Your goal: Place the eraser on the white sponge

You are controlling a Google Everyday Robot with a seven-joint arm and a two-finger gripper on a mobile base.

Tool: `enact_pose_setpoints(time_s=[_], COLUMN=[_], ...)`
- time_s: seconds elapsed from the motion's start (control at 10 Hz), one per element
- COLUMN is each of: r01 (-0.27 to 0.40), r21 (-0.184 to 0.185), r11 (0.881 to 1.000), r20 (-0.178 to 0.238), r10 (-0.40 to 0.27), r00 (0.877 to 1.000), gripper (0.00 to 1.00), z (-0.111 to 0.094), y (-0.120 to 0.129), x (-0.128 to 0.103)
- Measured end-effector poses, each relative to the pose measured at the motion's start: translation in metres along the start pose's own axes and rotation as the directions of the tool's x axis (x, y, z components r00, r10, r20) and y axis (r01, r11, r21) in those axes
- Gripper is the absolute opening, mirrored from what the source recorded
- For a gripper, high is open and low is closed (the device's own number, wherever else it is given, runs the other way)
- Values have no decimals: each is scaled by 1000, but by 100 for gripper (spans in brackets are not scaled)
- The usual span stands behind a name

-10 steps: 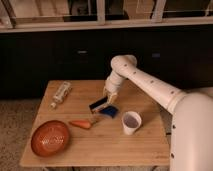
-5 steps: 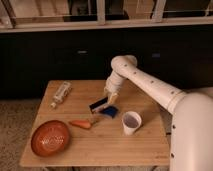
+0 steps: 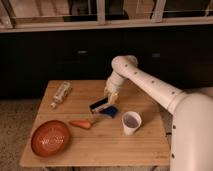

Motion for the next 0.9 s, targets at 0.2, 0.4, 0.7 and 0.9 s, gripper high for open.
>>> enact_pose_setpoints(time_s=[0.2, 0.4, 0.7, 0.9], r01=[-6, -12, -39, -43], r21=[-2, -3, -12, -14], r11=[1000, 1000, 999, 999], r20=[1, 3, 5, 6], r10=[6, 12, 39, 43], r00=[1000, 1000, 999, 999], gripper=[57, 57, 38, 37], z=[0, 0, 1, 1], y=[0, 1, 2, 3], x=[1, 1, 3, 3])
